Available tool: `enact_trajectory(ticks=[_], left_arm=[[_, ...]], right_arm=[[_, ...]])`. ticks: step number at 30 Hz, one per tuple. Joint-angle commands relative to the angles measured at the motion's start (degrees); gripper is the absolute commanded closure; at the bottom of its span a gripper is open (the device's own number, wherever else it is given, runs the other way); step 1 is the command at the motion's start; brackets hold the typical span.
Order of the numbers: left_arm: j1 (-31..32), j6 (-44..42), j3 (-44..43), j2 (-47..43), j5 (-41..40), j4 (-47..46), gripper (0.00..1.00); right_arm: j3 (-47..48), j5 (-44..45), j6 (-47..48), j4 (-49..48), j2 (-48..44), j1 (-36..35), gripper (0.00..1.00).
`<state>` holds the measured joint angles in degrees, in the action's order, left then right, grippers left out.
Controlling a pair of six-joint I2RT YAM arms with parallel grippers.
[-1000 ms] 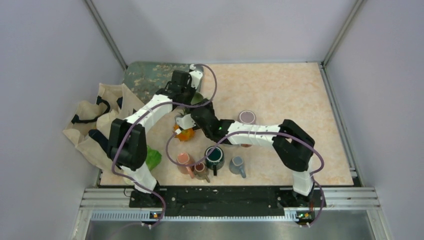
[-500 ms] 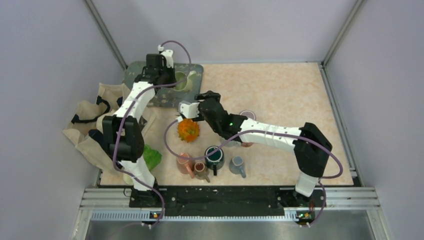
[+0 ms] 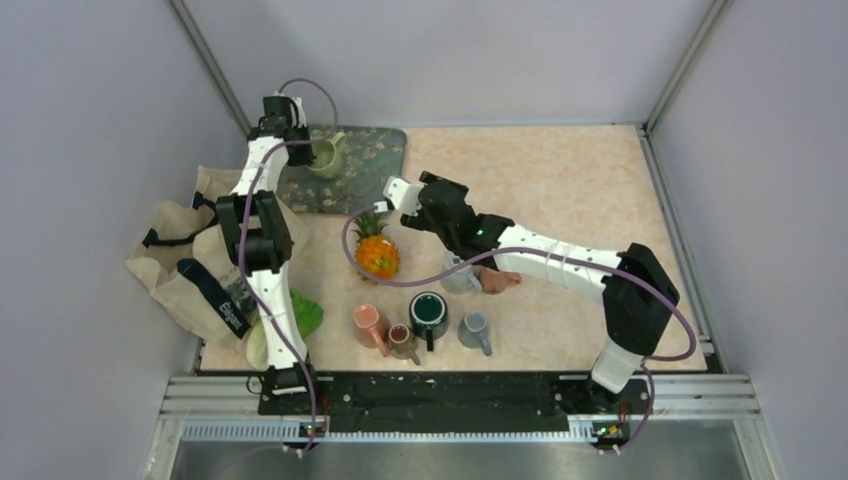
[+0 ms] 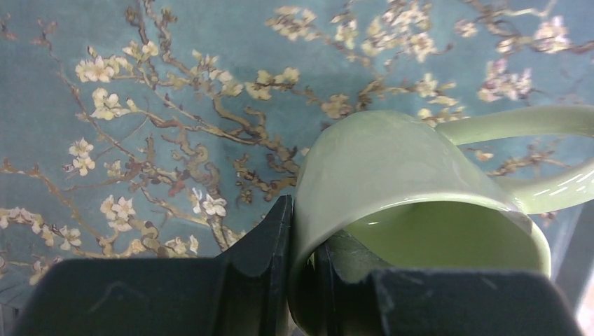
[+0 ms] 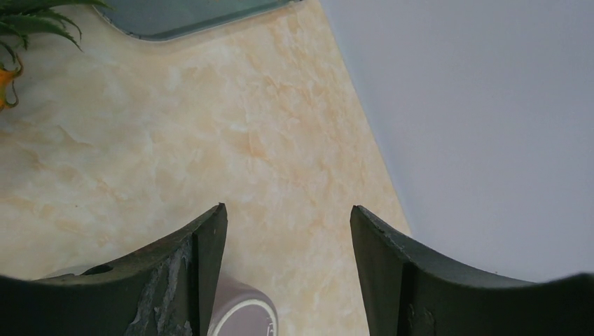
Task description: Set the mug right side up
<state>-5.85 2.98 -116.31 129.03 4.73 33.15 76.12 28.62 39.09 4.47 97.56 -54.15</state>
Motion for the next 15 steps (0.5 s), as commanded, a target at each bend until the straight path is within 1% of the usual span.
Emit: enact_trajectory(ticks=[1, 5, 6, 8, 9, 12, 13, 14, 15], left_arm=[[-0.8, -0.1, -8.0, 2.0, 0.9, 2.2, 1.00], [-0.9, -1.0, -8.6, 3.9, -0.2, 2.9, 1.00], [-0.9, -1.2, -8.8, 4.1, -0.5, 3.0, 0.96], [-0.9, -1.5, -9.2, 4.6, -0.7, 3.0, 0.87], [-0.9, -1.5, -9.3, 4.7, -0.7, 3.1, 0.75], [-0.9, -1.6, -9.6, 4.6, 0.1, 3.0, 0.52], [-0.9, -1.7, -9.7, 4.4, 0.5, 3.1, 0.46], [-0.9, -1.7, -9.8, 3.9, 0.8, 3.1, 0.42], [-0.9, -1.7, -9.9, 3.3, 1.2, 3.3, 0.41]], right_arm=[[-1.2, -0.7, -4.0, 1.6, -3.6, 0.5, 0.35], [-2.0, -1.0, -4.6, 1.6, -4.2, 0.7, 0.35], [-2.1, -0.9, -4.6, 1.5, -4.4, 0.8, 0.35], [-2.3, -1.0, -4.7, 1.3, -4.7, 0.9, 0.35], [-2.4, -1.0, -4.7, 1.2, -4.8, 0.8, 0.35], [-2.6, -1.0, -4.9, 1.0, -5.1, 0.9, 0.35], [-2.7, -1.1, -4.9, 1.0, -5.1, 1.0, 0.35], [-2.9, -1.0, -5.0, 1.0, -5.2, 0.9, 0.35], [-2.9, -1.1, -5.0, 1.0, -5.3, 0.9, 0.35]])
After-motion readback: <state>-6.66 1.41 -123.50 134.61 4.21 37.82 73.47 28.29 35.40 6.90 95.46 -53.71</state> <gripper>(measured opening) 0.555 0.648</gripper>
